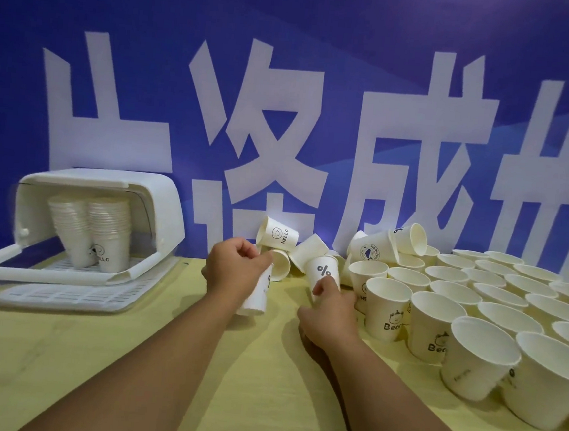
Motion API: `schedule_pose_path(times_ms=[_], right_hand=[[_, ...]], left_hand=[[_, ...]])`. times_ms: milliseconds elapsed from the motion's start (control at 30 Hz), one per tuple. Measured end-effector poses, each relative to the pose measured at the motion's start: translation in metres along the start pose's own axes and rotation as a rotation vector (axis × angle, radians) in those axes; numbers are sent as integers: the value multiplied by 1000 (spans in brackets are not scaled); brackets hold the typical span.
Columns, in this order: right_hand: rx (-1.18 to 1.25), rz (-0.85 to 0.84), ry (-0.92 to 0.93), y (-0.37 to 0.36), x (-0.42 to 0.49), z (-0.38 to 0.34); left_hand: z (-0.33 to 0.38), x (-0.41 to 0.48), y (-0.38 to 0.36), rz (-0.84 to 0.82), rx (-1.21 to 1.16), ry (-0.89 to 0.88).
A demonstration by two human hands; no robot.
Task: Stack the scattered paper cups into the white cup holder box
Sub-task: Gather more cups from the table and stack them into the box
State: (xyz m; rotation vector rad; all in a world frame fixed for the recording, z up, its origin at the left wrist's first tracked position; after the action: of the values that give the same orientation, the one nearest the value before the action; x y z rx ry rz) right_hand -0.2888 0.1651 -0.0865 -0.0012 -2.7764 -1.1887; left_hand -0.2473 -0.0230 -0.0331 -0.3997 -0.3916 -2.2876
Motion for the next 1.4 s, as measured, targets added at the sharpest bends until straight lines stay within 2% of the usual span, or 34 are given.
schedule_pose_path(times_ms=[100, 400, 567, 633, 700, 800, 1033, 1167, 1400], right_hand=[[-28, -1, 40, -3, -2, -4], [-102, 10, 57, -4, -10, -4], [-22, 121, -11, 9, -15, -4], [2, 165, 47, 12, -15, -7], [18, 124, 112, 10, -13, -7], [16, 62, 174, 5, -10, -8], [106, 208, 221, 6, -8, -17], [242, 197, 161, -2, -10, -18], [425, 105, 231, -9, -21, -68]], left_hand=[[3, -8, 15, -72, 99, -76], [0, -32, 61, -157, 180, -117], [-1, -48, 71, -206, 165, -205], [1, -50, 67, -255, 202, -249], [1, -48, 65, -287, 254, -286], [-9, -44, 68, -332, 206, -197], [-26, -35, 72, -436, 73, -16], [-25, -35, 69, -451, 40, -19], [-10, -18, 95, -391, 49, -124]])
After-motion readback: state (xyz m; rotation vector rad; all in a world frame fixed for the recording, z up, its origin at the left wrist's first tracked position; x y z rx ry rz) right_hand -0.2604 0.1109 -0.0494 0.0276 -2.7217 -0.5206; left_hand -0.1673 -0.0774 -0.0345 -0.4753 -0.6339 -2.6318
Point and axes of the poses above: each hand's wrist, its own x-axis towards the middle knuckle, its own y-axis out of the back of the hand, z = x × y, the point moved 5 cm from there along x, towards the middle knuckle, and after that the axes turned 7 degrees about -x, right-handed, at the moved point
